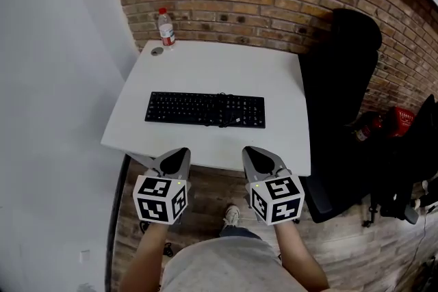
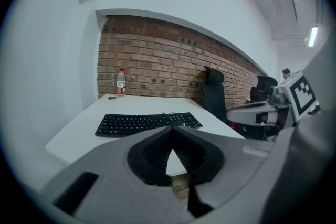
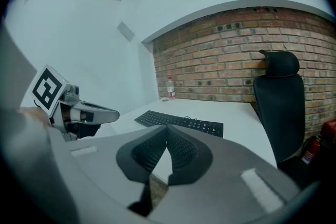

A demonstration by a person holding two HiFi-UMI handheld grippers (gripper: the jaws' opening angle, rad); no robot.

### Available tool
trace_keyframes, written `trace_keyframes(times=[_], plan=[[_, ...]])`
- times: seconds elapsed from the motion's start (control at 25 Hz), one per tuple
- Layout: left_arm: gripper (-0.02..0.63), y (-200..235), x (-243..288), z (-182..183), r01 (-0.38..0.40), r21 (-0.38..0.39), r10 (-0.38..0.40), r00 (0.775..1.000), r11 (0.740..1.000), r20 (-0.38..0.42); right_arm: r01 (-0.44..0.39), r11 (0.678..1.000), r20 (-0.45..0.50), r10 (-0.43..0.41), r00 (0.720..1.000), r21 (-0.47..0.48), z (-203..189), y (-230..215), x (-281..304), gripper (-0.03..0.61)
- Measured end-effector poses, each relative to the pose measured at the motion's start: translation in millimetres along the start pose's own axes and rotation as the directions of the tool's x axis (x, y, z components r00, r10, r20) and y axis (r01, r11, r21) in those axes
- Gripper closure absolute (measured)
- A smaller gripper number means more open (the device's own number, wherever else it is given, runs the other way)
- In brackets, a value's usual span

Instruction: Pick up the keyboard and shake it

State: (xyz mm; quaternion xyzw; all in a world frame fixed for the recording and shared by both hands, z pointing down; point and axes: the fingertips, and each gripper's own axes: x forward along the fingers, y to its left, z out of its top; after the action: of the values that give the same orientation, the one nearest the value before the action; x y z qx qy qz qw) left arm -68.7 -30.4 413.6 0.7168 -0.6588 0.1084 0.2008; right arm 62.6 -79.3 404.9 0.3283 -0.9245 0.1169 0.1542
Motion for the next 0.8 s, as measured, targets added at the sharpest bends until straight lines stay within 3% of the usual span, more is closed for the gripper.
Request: trace_keyframes(times=[0.44,0.8], plan=[[0.621,6.5,65.0,24.1,-0.034,-0.014,0.034,0.999,0.999,-0.014,-0.020,1.000,-0.027,0.020,0.999,0.006,12.0,-59.9,41.6,0.566],[0.621,24.0,83.1,27.5,-0.087,-0.036,0.087,0.996,0.996,-0.018,-0.042,0.999,-0.046,0.042,0.998,0.004,13.8,-85.4,68.5,0.568]])
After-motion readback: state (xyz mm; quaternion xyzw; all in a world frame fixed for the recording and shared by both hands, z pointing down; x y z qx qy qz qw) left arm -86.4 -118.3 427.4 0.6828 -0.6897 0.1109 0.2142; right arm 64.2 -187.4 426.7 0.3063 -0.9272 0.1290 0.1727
